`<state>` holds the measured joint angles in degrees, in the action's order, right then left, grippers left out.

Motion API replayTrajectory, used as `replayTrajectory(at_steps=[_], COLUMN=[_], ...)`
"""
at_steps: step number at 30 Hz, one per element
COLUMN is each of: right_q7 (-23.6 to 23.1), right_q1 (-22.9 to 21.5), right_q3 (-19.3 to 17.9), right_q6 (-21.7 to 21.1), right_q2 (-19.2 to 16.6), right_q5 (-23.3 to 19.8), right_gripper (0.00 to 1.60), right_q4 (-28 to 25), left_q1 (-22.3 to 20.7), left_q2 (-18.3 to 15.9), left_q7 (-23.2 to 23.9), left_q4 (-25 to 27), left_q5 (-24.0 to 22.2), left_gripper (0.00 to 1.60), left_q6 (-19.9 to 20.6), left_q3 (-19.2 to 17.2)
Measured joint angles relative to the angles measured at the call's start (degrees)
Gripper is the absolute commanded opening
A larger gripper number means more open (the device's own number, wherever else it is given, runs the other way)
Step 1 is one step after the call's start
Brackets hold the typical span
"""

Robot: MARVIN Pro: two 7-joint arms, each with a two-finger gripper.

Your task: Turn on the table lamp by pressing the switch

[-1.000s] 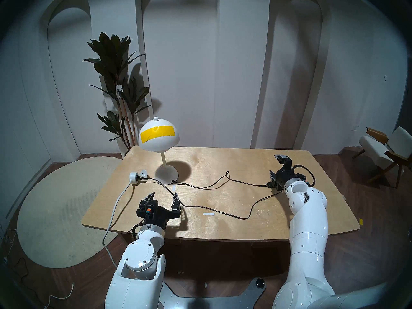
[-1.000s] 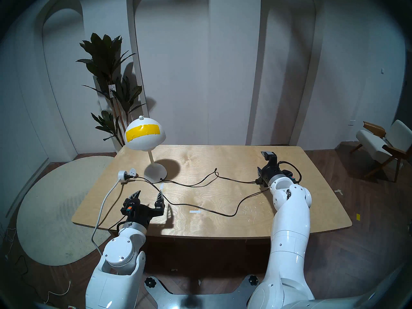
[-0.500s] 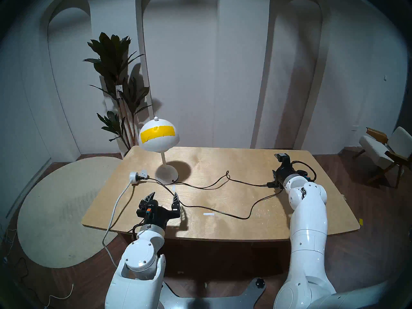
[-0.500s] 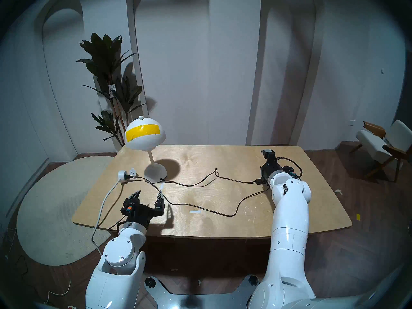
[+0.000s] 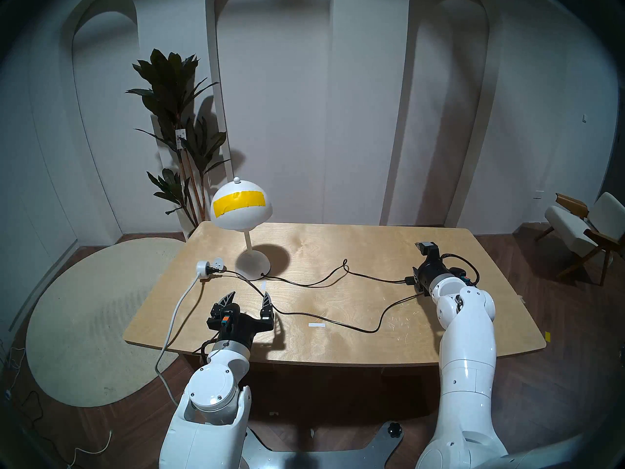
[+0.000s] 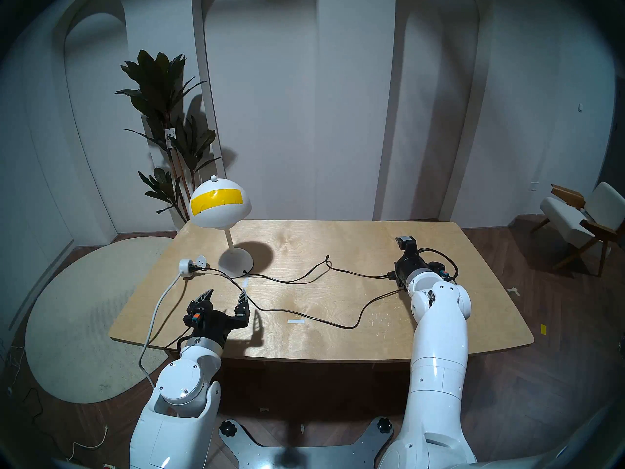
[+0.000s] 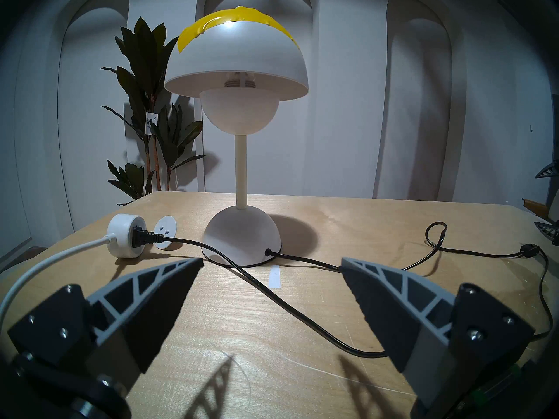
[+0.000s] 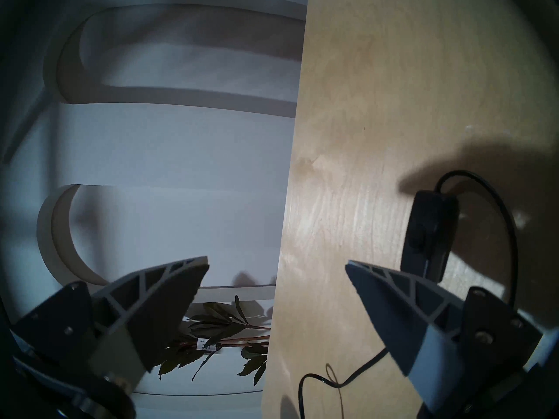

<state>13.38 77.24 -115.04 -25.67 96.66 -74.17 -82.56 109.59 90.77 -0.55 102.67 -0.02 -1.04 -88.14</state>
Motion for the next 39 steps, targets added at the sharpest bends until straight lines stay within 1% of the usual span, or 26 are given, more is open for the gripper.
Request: replayTrajectory(at_steps=[11, 21, 39], right_q7=[-0.6, -0.9, -1.8], right_q1=[0.5, 0.1, -2.3], right_q3=[0.3, 0.3, 0.8], right_q6=[0.0, 0.4, 1.9], right_q2=[-0.2, -1.2, -3.8], right_q5=[-0.1, -0.1, 1.1], right_gripper=[1.60, 1.60, 1.60], right_q4=[0.0, 0.5, 7.5], left_q1=[0.0, 0.0, 0.0], left_q2=[0.0, 0.0, 0.0], left_q7=[0.0, 0.0, 0.0], left_q4=[0.0, 0.0, 0.0], left_q5=[0.0, 0.0, 0.0], left_gripper=[1.60, 1.60, 1.60], left_q6=[0.0, 0.0, 0.0], left_q3=[0.0, 0.0, 0.0])
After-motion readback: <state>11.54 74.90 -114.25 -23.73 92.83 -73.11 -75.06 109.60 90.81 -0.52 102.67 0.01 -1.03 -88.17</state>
